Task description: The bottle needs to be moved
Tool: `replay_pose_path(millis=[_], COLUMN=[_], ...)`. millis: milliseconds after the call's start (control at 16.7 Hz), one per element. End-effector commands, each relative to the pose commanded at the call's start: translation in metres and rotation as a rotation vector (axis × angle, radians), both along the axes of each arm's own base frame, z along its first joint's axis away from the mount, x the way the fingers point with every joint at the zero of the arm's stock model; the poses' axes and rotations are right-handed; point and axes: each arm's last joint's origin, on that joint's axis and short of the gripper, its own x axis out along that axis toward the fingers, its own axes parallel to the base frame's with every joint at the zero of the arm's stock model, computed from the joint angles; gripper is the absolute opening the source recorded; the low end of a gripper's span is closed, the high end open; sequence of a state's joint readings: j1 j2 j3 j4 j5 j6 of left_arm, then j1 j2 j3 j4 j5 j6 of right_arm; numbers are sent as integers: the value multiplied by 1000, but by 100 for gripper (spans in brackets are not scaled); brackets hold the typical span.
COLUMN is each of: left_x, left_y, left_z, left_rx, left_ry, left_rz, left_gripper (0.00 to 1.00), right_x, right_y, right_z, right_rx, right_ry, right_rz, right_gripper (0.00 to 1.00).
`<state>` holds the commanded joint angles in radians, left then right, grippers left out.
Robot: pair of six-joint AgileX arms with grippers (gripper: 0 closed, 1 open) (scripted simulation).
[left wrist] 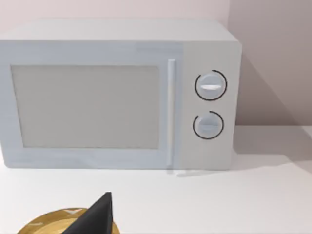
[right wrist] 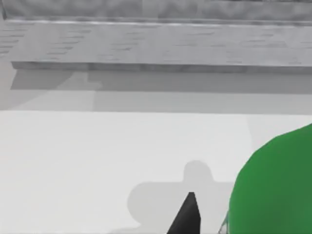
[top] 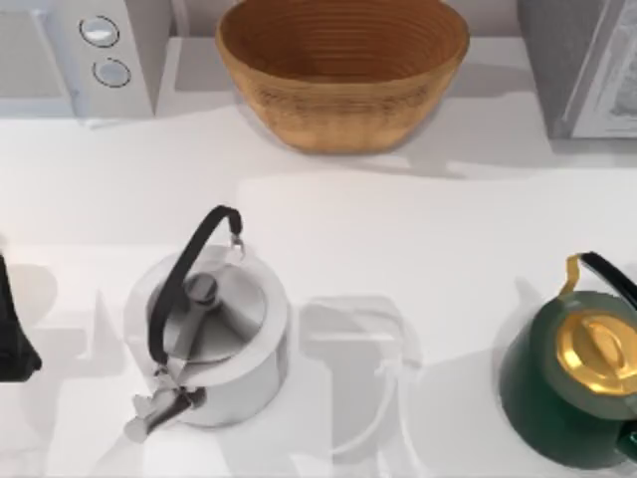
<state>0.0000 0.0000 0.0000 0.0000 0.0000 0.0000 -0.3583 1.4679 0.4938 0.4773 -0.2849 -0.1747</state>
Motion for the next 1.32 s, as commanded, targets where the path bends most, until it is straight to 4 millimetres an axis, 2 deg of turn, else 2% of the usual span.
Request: replay_pose_path(millis=[240, 1320], left_x=[0, 0], left_y=[0, 0], left_z=[0, 0], left_rx=[0, 0], left_ry=[0, 0], left_rz=[0, 0], left_gripper=[100, 100], right_x=[5, 43], right_y=[-1, -1], right_z=[-4, -49], right_rx=[1, 0], right_ry=[3, 0], right_rz=[-1, 0], right_gripper=[0, 0])
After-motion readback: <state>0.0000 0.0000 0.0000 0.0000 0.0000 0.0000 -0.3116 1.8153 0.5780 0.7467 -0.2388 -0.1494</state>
